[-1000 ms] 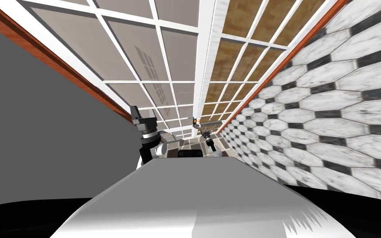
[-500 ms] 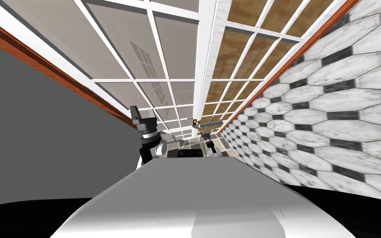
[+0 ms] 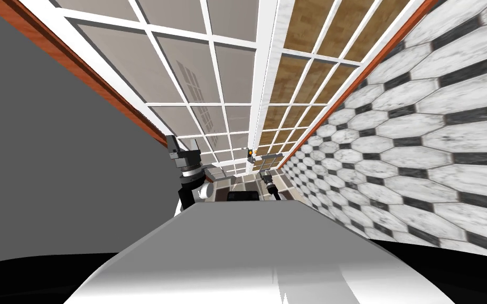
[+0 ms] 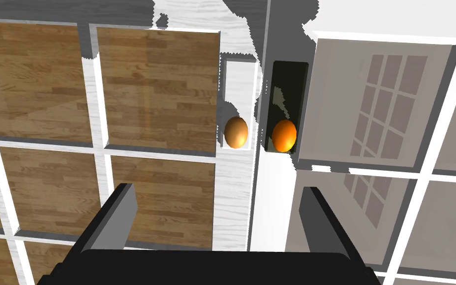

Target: Pull the door open

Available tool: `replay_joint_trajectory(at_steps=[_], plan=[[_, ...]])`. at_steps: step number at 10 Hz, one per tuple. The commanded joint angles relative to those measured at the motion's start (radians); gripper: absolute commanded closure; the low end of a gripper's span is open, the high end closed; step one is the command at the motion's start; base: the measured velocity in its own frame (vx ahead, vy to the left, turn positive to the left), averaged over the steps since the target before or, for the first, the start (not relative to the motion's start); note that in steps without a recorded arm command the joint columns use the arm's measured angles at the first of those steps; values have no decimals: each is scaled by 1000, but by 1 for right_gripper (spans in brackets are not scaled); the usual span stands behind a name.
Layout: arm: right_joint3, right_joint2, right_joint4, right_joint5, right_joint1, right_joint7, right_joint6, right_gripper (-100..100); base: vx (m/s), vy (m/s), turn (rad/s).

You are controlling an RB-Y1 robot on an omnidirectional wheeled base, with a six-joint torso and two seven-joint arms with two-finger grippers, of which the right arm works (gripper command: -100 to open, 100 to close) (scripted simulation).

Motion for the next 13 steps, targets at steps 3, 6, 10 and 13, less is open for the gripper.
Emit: replay_joint_trajectory(at_steps=[3,6,10,13], plan=[[-9,-8,22,-8,29,16,4,-100,-97,31,-1],[-23,-21,56,-19,63,35,10,-100,-65,25,6],[-31,-26,75,-27,81,47,14,-100,-67,15,4],[-41,-32,100,-37,101,62,18,-100,-26,6,8]])
